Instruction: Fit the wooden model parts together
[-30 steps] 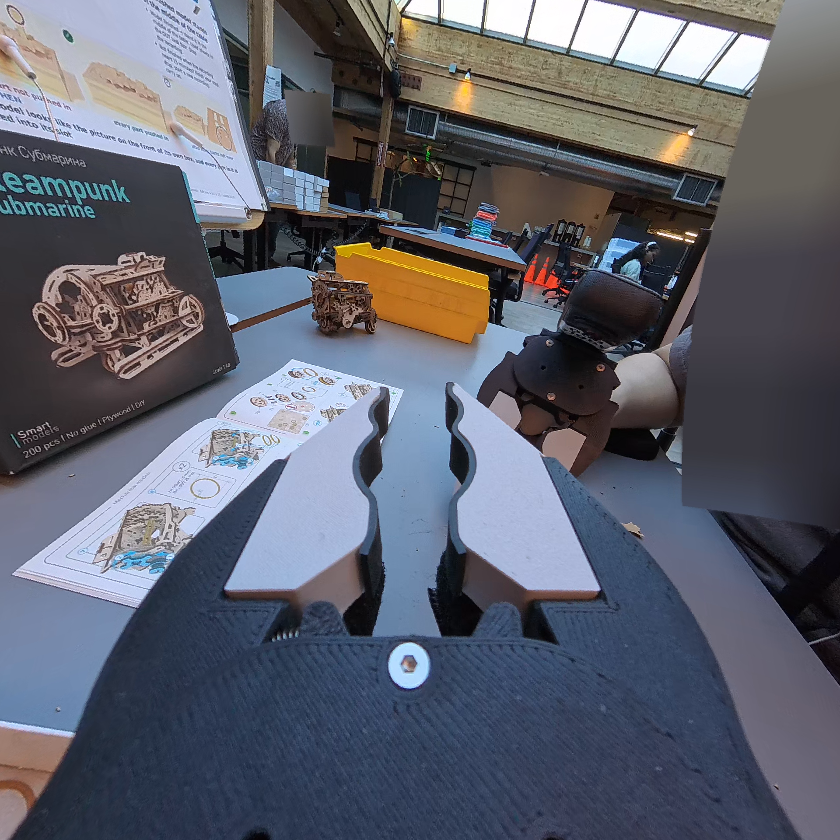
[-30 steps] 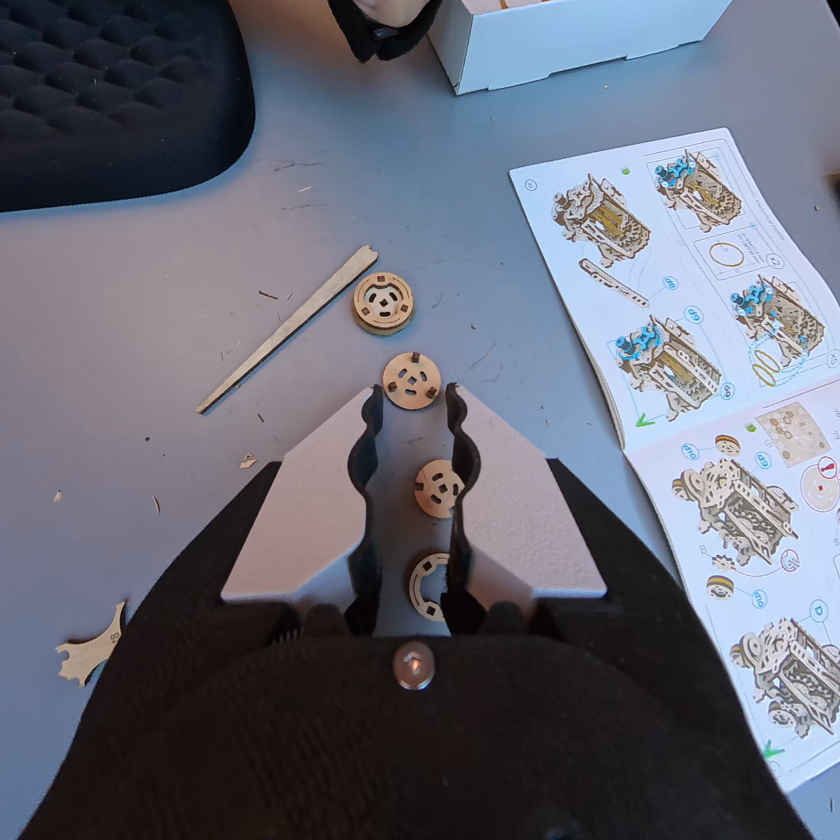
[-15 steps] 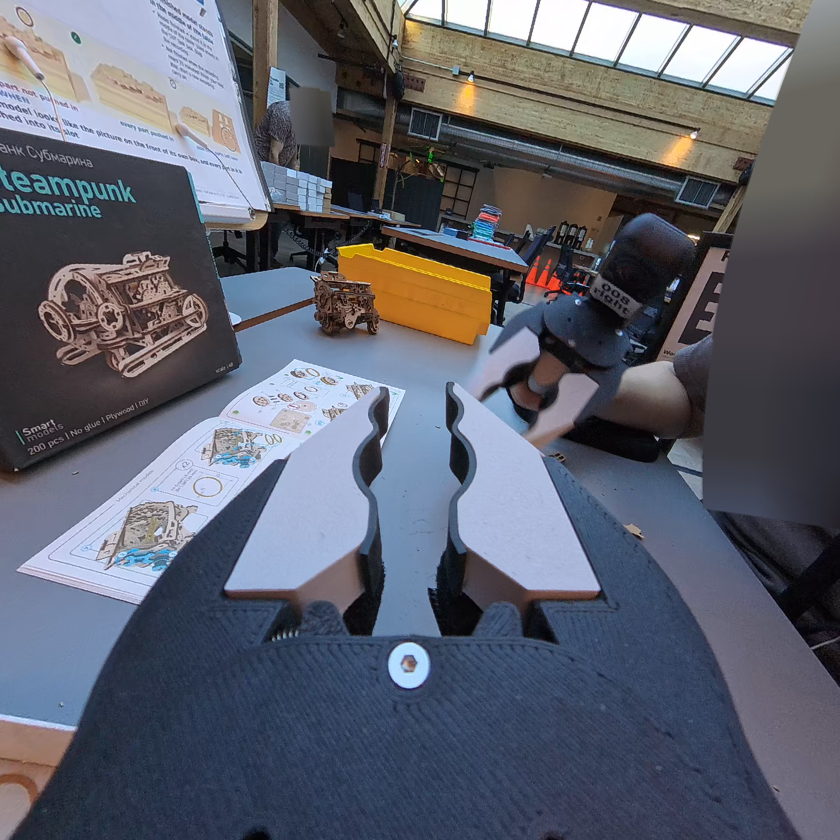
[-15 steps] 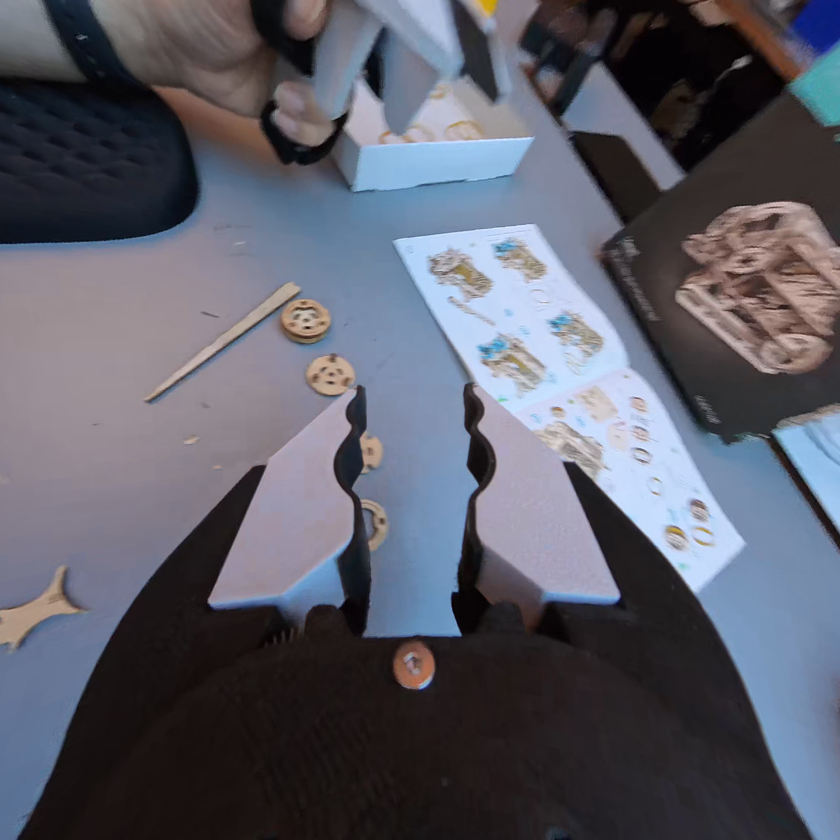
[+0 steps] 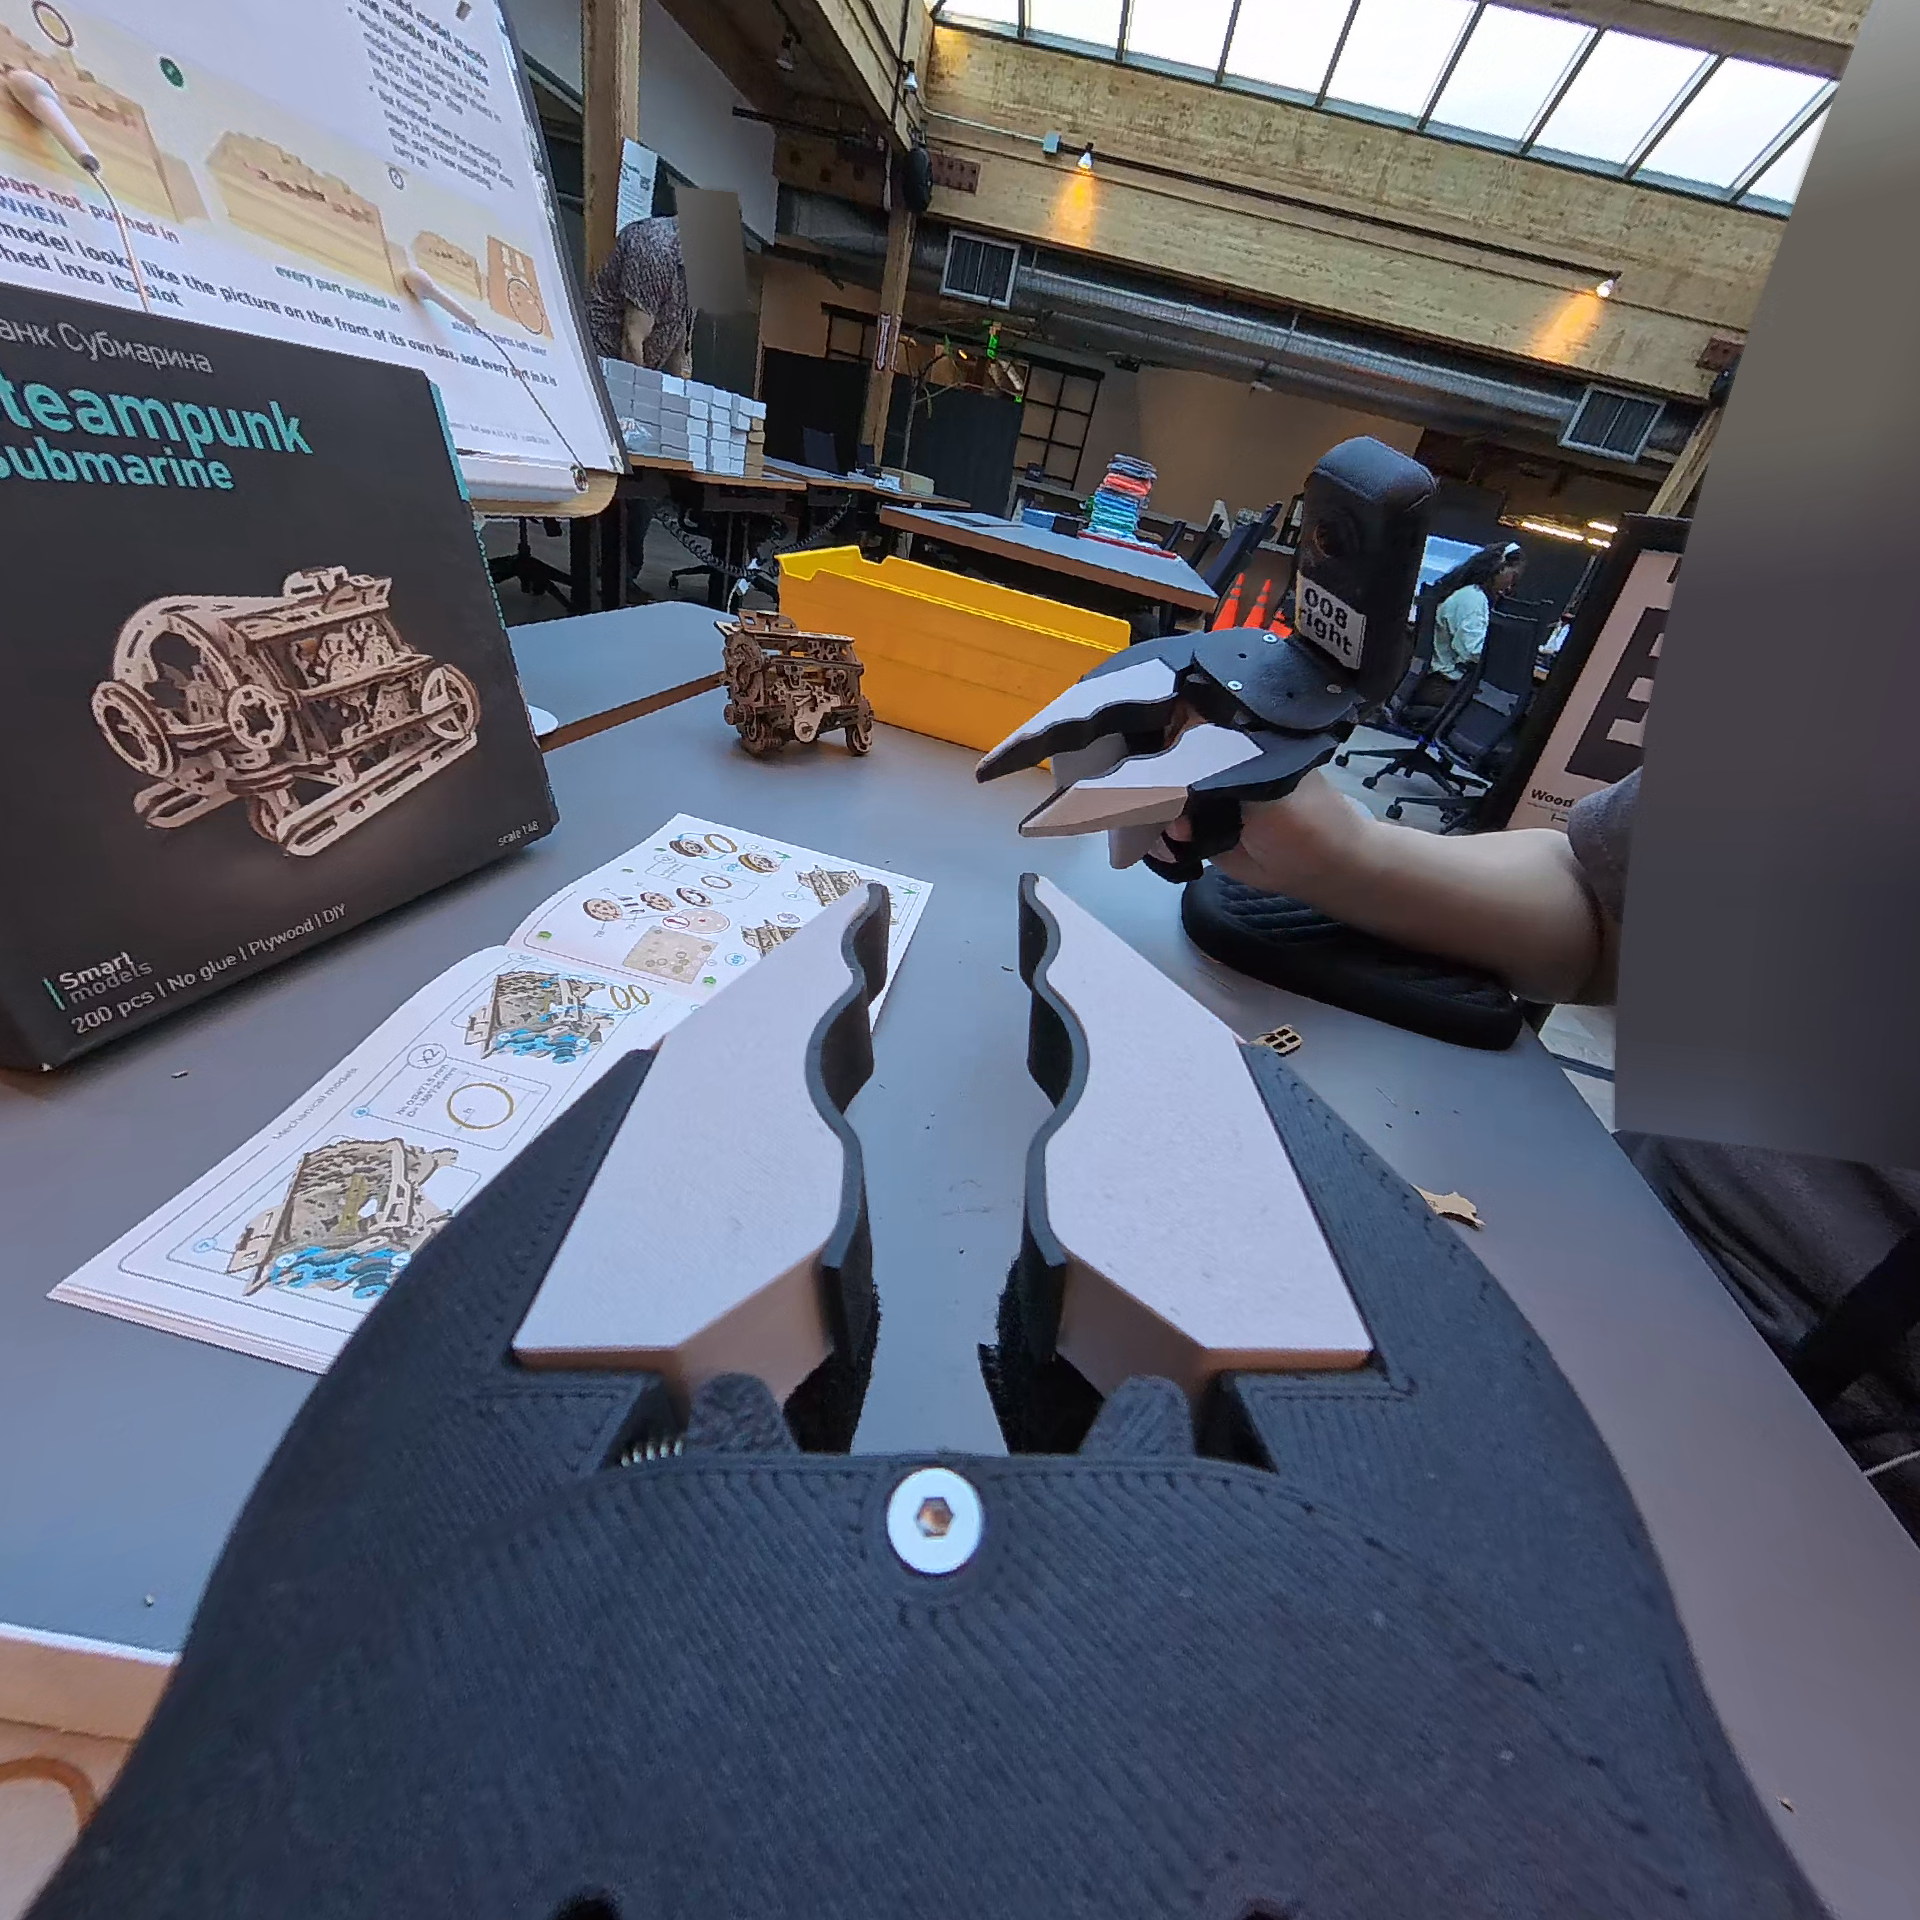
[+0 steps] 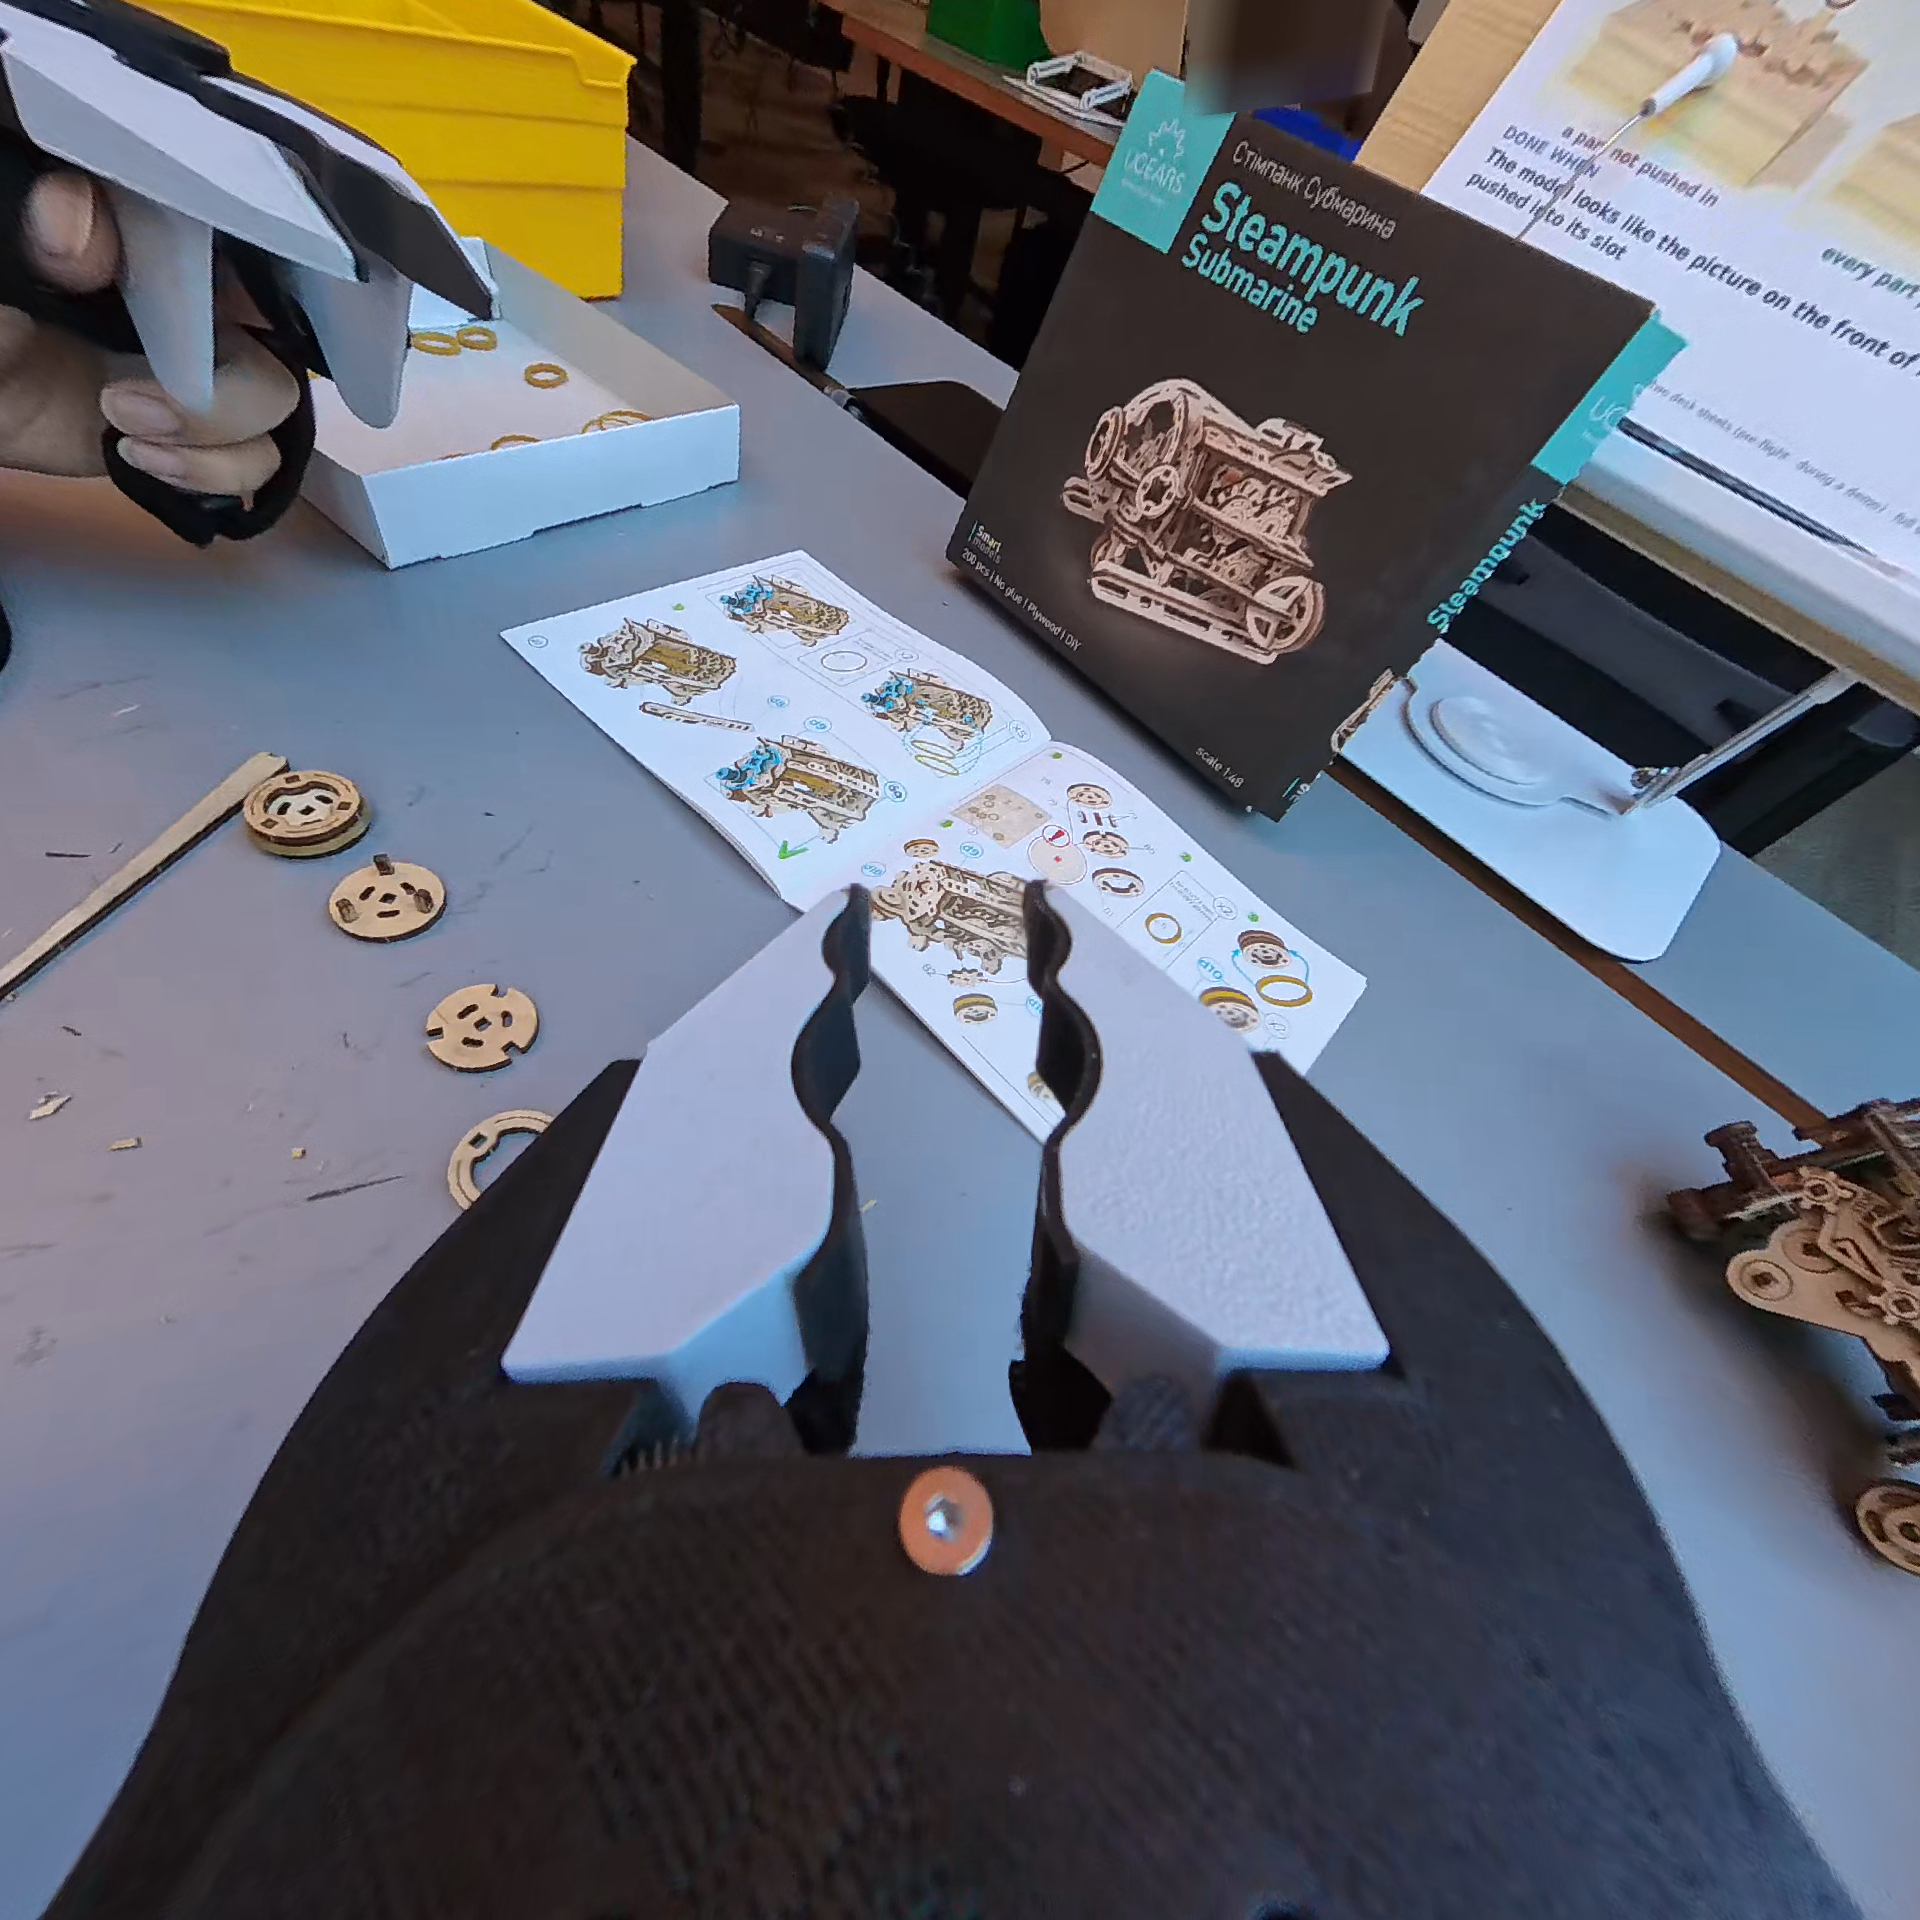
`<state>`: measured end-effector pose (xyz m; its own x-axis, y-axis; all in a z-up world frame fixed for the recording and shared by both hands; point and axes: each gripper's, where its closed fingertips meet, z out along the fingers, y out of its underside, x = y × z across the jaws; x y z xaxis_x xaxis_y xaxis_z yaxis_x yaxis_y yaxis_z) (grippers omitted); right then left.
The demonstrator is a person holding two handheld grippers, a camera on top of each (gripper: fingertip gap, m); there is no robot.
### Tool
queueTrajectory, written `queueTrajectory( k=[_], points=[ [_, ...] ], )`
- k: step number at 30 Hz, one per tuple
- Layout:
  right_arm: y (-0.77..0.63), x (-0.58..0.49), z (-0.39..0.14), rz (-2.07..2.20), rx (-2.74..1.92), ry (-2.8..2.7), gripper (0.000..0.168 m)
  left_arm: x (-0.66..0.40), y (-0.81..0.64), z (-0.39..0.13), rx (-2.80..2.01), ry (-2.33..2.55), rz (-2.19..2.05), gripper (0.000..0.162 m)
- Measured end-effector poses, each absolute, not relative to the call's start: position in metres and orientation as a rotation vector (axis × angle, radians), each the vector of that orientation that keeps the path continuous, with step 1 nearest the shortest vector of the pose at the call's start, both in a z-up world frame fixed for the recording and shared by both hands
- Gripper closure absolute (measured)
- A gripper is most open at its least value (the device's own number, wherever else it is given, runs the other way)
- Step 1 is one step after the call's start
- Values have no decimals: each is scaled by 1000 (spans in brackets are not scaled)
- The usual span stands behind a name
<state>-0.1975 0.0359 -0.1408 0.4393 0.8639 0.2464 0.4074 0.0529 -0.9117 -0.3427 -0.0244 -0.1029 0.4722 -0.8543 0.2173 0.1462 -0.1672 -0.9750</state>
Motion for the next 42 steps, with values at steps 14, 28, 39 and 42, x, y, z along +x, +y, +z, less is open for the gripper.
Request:
queueTrajectory(
  k=[14, 28, 39, 42],
  points=[
    [31, -202, -161, 586, -1658, -1207, 144, -343, -24, -102, -1474, 651, -1005, 139],
    [17, -203, -174, 617, -1657, -1356, 154, -346, -23, -101, -1469, 634, -1000, 139],
    [11, -200, -176, 661, -1644, -1366, 155, -346, -23, -102, -1476, 635, -998, 139],
    [8, -202, -176, 675, -1640, -1370, 155, -346, -23, -102, -1475, 632, -1001, 139]
  ],
)
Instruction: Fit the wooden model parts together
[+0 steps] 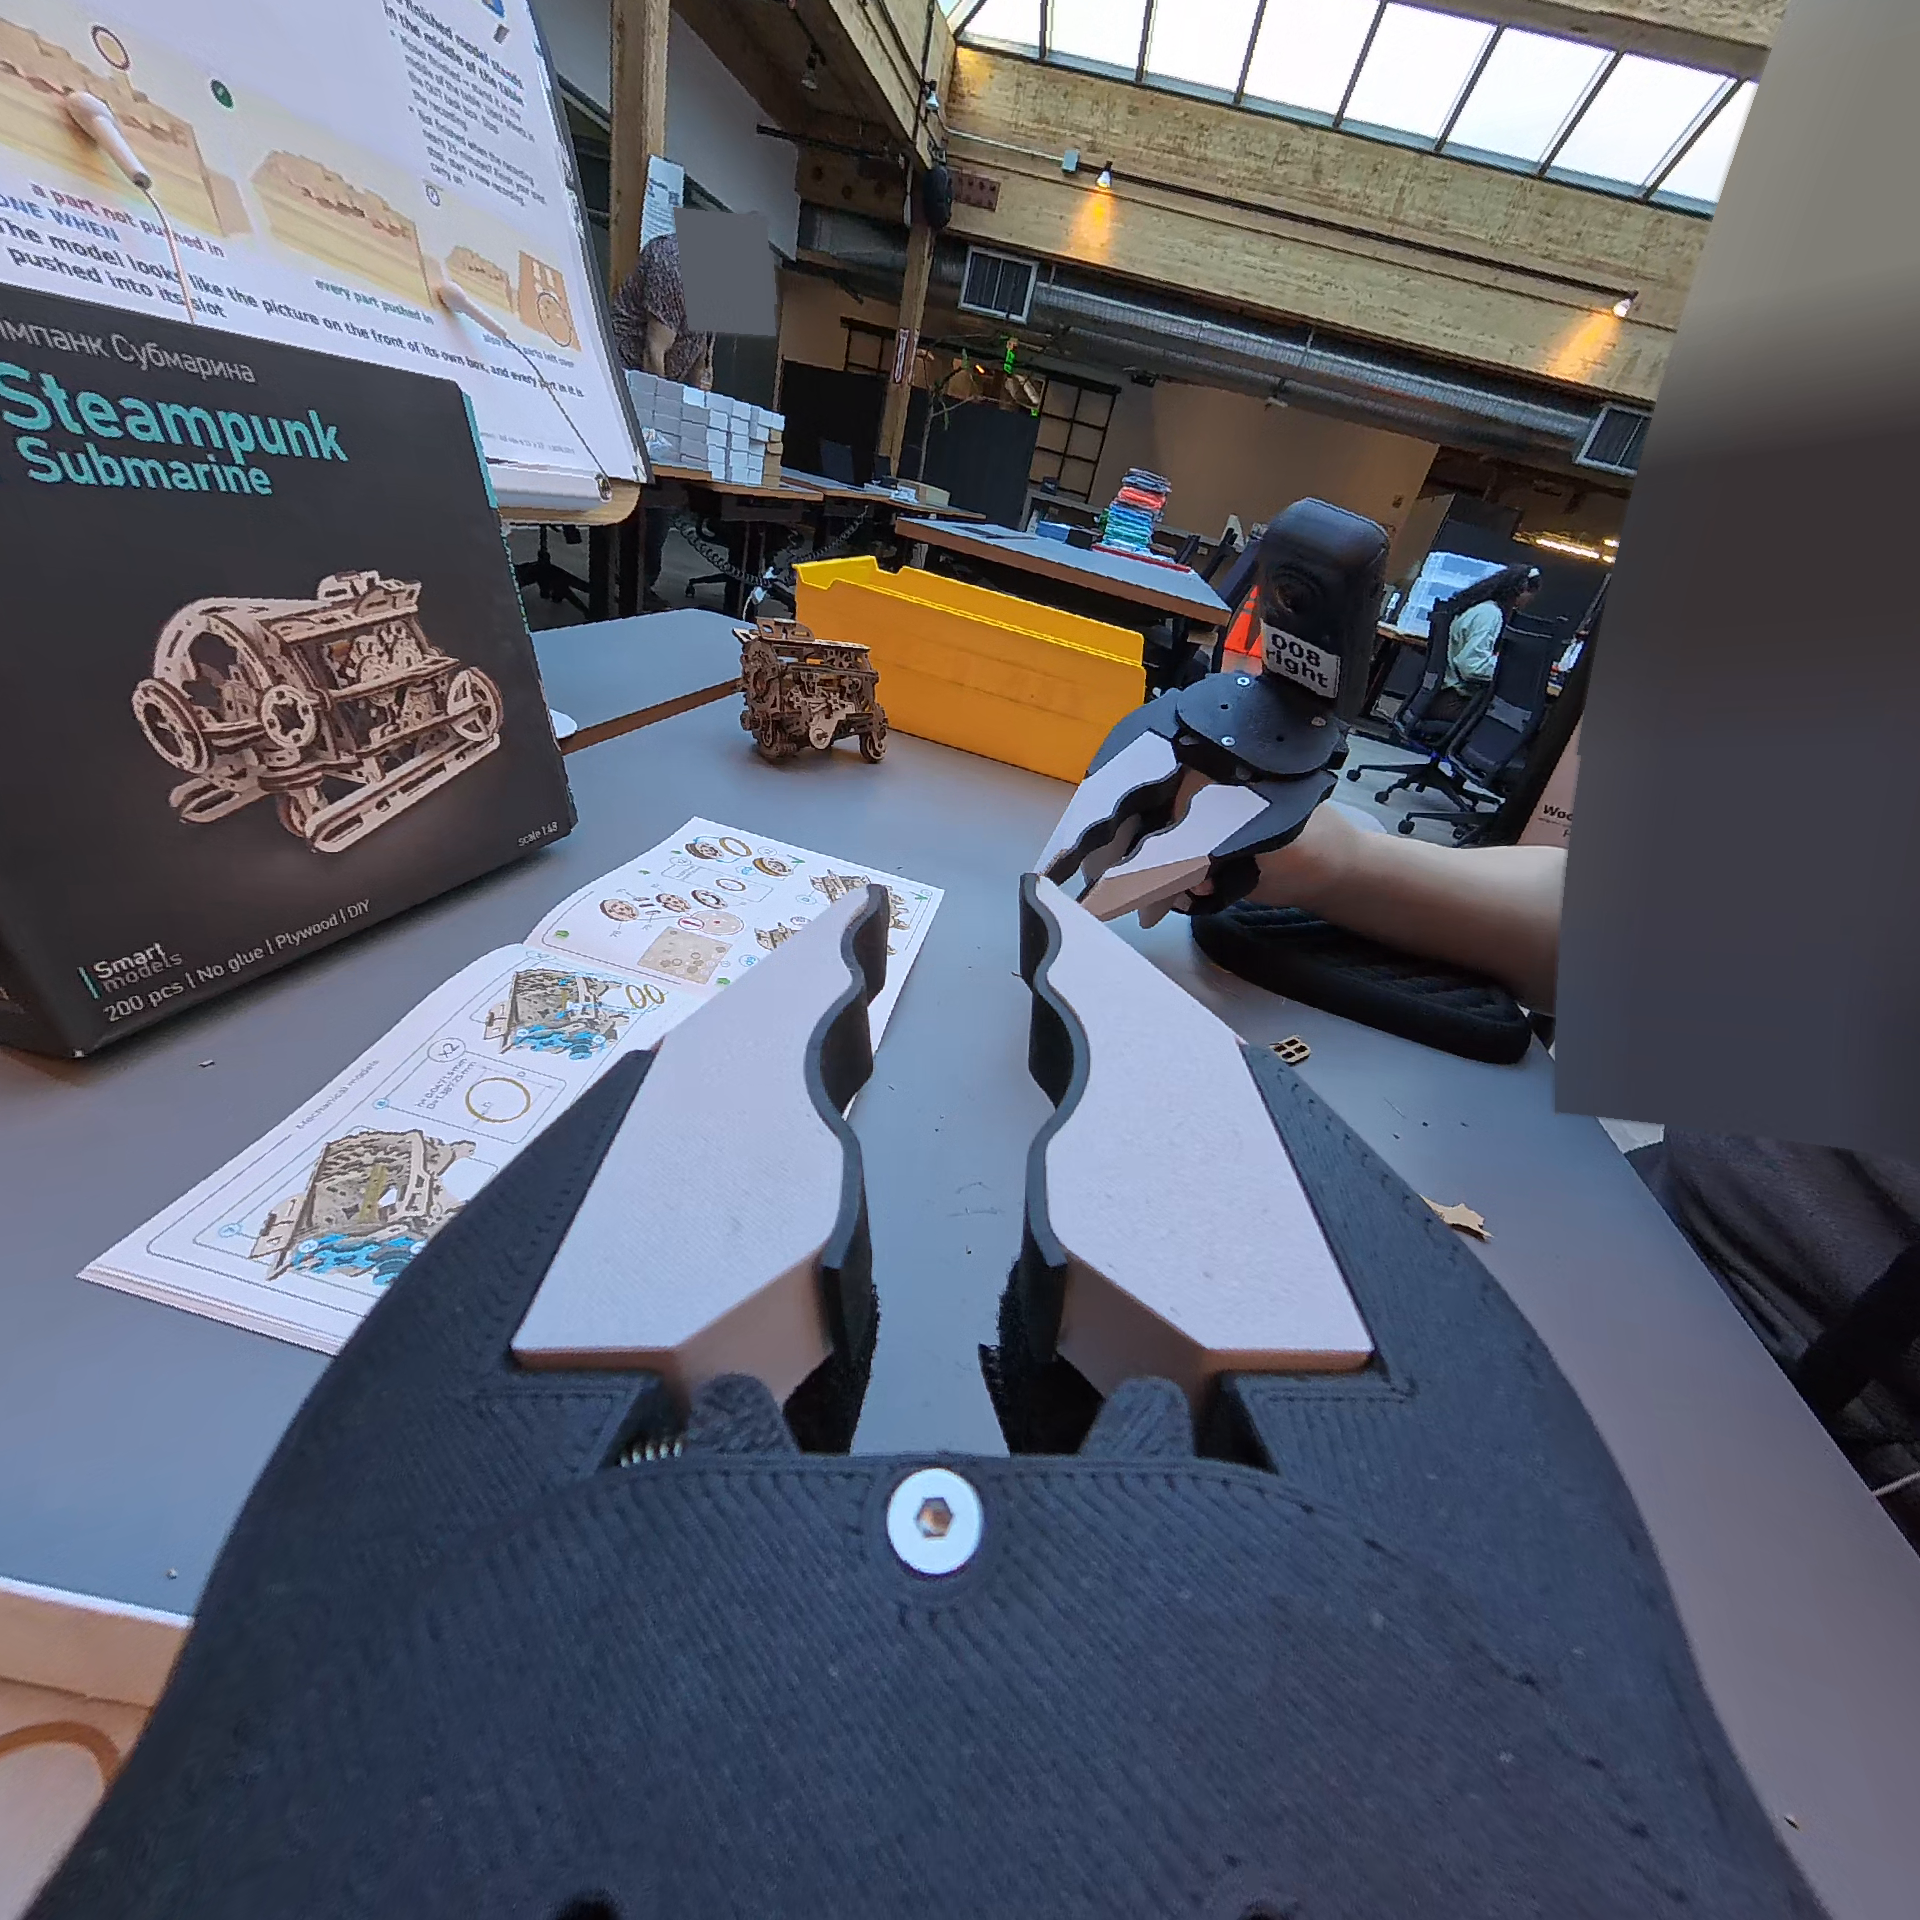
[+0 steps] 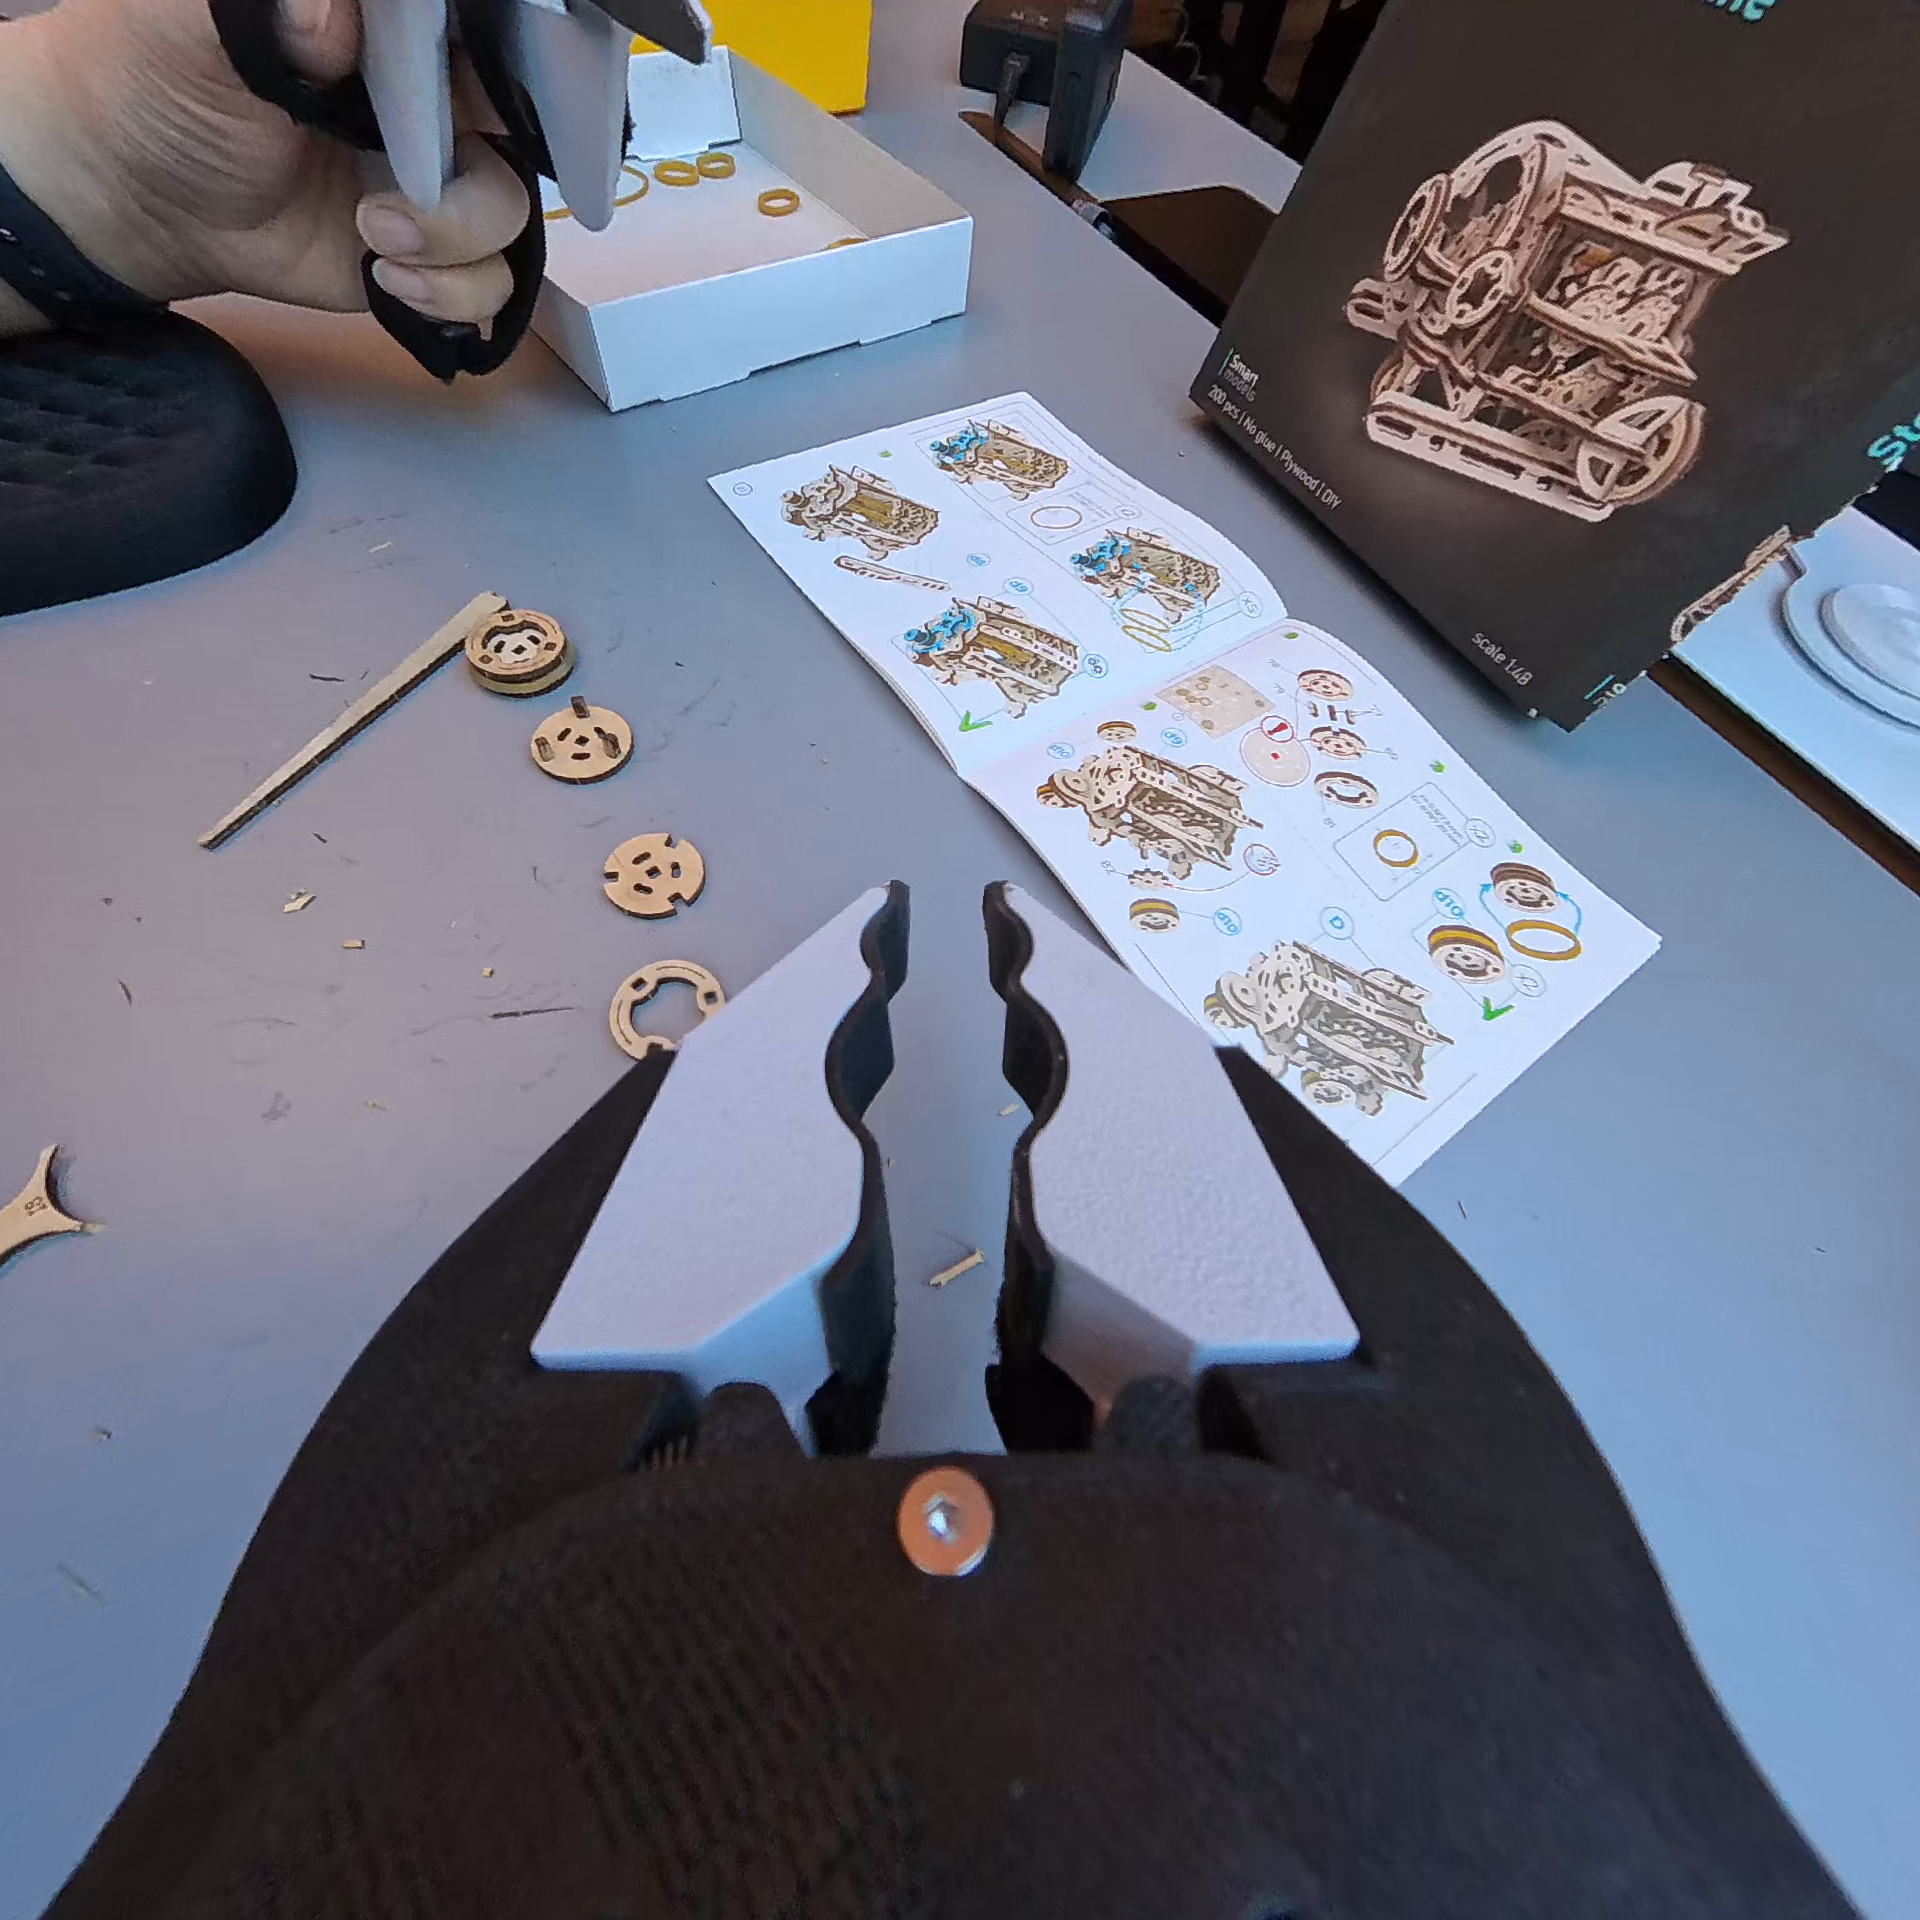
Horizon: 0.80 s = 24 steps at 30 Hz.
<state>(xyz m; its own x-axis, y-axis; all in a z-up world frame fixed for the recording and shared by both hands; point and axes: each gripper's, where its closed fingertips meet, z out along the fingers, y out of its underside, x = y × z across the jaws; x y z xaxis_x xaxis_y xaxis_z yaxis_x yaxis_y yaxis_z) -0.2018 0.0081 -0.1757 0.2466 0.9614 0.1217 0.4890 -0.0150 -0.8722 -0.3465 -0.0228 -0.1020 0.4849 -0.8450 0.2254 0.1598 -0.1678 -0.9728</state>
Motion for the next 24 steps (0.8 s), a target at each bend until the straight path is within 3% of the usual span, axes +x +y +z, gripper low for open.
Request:
queueTrajectory(
  k=[24],
  points=[
    [10, -201, -167, 727, -1628, -1323, 154, -347, -21, -102, -1474, 619, -1001, 137]
  ],
)
